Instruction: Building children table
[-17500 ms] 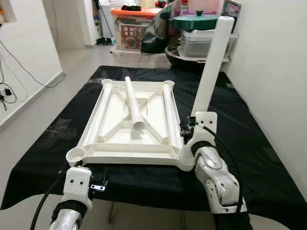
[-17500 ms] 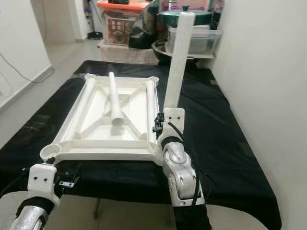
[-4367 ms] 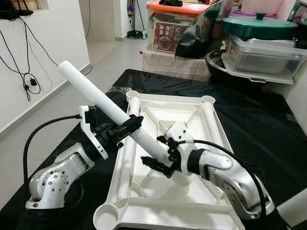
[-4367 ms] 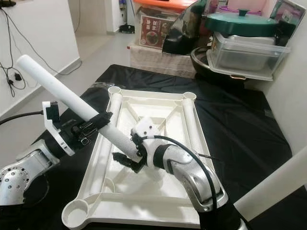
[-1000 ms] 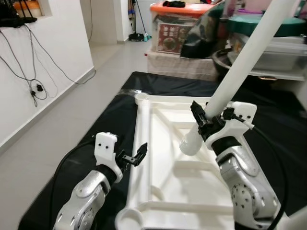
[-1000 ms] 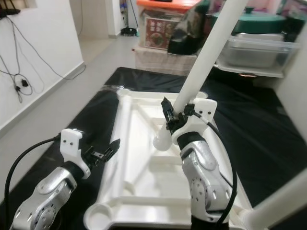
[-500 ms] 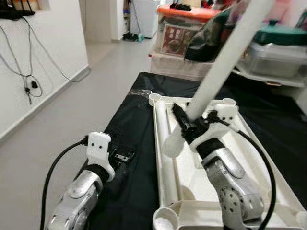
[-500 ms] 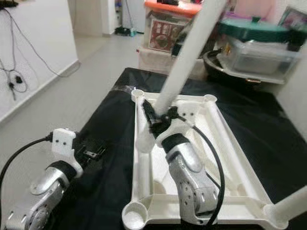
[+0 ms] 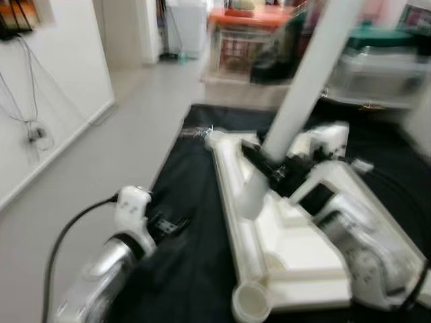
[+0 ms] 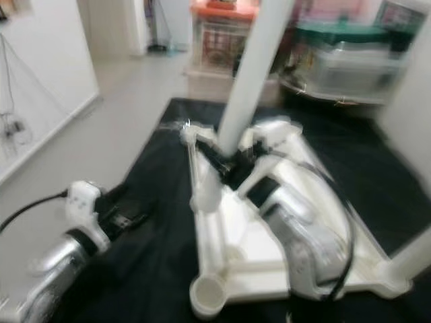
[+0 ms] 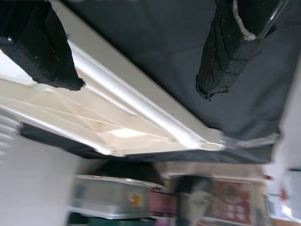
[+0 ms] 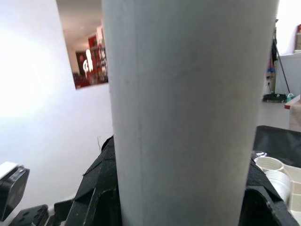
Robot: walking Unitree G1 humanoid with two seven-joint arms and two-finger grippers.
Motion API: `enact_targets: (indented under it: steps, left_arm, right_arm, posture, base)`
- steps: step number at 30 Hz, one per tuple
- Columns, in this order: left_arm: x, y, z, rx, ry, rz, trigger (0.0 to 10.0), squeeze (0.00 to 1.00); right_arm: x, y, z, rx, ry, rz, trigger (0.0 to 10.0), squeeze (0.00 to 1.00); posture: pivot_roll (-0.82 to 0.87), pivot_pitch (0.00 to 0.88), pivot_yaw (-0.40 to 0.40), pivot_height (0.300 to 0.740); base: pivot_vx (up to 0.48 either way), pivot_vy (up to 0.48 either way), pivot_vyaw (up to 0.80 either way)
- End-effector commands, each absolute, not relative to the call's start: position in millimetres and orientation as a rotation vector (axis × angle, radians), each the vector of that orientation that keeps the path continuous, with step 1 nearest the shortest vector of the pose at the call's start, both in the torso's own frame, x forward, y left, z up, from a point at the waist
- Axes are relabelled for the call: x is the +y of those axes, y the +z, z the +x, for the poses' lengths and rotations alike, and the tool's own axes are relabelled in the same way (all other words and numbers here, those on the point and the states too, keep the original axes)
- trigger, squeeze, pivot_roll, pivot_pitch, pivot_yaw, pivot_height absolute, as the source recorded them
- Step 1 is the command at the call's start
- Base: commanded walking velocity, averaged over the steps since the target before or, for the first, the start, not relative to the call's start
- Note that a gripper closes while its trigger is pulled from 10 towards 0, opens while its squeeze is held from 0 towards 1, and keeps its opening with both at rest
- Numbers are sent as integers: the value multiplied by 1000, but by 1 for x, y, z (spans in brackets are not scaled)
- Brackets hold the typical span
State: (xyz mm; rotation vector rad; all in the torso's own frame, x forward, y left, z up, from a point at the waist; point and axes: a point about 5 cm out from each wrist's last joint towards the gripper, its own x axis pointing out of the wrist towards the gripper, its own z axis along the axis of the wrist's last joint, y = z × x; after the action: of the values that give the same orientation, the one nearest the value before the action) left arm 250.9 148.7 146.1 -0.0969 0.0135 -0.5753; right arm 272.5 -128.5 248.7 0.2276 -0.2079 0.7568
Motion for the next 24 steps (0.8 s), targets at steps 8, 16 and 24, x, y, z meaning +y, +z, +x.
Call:
enact_targets:
  steps: [8, 16, 24]
  left_arm:
    - [137, 144, 238, 50, -737, -96, 10000, 0]
    - [140, 147, 236, 57, -808, -116, 10000, 0]
    - [140, 148, 234, 62, -832, -115, 10000, 0]
  right_arm:
    - [-125, 253, 272, -201, 844, 240, 0, 0]
    - [-124, 281, 270, -254, 996, 540, 0, 0]
    - [-125, 308, 260, -338, 1224, 621, 0, 0]
  posture:
    - [111, 0, -90, 740]
    - [107, 0, -78, 740]
    - [117, 0, -81, 740]
  base:
    - [0, 0, 0]
    - [0, 0, 0]
    - [0, 0, 0]
